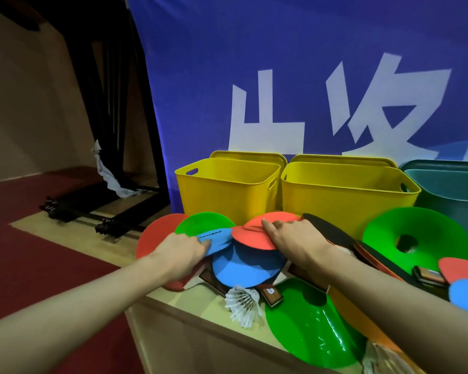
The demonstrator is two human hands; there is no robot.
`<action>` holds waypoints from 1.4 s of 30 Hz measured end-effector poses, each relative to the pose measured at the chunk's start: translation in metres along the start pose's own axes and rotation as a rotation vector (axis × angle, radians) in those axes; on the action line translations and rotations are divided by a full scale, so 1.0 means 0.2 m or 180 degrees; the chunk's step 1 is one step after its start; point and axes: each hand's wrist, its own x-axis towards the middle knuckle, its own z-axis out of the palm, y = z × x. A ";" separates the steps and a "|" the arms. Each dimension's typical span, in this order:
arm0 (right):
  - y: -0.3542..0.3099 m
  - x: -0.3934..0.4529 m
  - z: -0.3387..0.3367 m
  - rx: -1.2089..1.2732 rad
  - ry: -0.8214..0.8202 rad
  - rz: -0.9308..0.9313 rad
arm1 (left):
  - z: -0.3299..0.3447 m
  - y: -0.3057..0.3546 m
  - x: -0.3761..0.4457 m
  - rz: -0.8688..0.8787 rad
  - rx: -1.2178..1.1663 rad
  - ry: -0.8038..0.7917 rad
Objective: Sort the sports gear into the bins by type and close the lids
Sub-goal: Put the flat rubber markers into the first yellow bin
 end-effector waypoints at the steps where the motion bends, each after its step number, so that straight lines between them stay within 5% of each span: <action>1: 0.00 0.00 -0.03 0.0119 0.0080 0.0034 | -0.03 -0.02 0.00 -0.0077 -0.0004 -0.0033; 12: 0.16 0.39 -0.51 0.0421 0.1602 0.0309 | -0.07 -0.30 -0.12 -0.0517 -0.0324 0.0244; 14: 0.20 0.58 -0.48 0.0514 0.1217 0.0493 | -0.12 -0.33 -0.15 -0.0592 -0.0290 0.0225; 18: 0.19 0.75 -0.34 0.1436 -0.0452 0.0702 | -0.17 -0.40 -0.15 -0.0649 -0.0151 0.0207; 26: 0.13 0.30 -0.16 0.0793 0.0238 0.0016 | -0.25 -0.49 0.06 -0.0494 -0.0177 0.0775; 36: 0.11 -0.11 0.03 0.0888 -0.0229 -0.0776 | -0.52 -0.52 0.61 -0.0701 -0.0095 0.1189; 42: 0.08 -0.08 0.04 0.0943 -0.0288 -0.0809 | -0.56 -0.43 0.87 -0.0394 -0.1159 -0.0031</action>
